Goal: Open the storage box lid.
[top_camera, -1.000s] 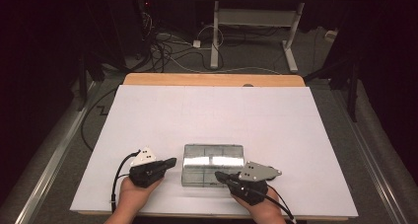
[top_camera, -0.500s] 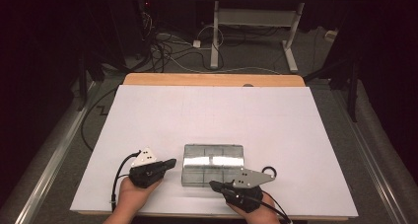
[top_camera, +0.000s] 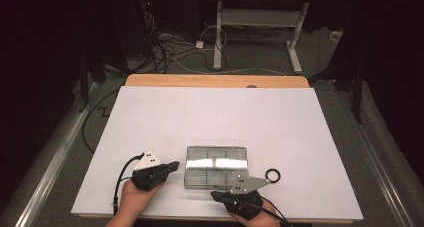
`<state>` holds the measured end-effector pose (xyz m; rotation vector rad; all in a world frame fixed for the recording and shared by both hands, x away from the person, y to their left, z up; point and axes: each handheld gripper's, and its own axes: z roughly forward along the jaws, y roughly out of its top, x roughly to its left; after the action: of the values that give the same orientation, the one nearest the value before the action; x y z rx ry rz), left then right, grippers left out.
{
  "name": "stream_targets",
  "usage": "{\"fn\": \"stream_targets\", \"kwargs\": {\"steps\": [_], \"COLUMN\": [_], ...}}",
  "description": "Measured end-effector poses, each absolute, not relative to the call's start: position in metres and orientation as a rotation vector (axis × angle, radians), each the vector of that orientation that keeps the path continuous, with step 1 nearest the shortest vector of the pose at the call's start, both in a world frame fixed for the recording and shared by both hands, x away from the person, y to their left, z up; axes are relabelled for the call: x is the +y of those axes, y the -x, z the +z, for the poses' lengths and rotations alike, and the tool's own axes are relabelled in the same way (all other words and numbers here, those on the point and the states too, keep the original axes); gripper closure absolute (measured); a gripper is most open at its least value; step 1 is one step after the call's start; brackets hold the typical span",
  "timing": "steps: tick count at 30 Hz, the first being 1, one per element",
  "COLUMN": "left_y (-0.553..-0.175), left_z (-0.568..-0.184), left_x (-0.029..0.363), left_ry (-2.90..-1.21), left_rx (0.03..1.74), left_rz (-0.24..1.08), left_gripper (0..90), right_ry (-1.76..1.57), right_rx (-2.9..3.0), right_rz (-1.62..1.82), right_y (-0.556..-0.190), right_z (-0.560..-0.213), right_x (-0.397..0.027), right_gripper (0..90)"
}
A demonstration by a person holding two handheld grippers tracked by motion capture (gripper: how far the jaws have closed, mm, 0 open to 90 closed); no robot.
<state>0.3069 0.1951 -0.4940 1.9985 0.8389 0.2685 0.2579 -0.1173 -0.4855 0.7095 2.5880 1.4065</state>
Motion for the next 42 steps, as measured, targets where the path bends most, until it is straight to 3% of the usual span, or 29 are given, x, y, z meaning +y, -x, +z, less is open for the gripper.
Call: {"fn": "stream_targets", "kwargs": {"steps": [42], "left_y": [-0.3069], "left_z": [-0.4942], "left_x": [0.1930], "left_ry": [-2.017], "left_rx": [0.835], "left_rz": [0.275], "left_gripper": [87.5], "right_ry": [-0.835], "right_rx": [2.574], "right_rz": [1.400], "right_y": [-0.2660], "right_z": [-0.4922], "right_x": [-0.1227], "right_gripper": [90.0]}}
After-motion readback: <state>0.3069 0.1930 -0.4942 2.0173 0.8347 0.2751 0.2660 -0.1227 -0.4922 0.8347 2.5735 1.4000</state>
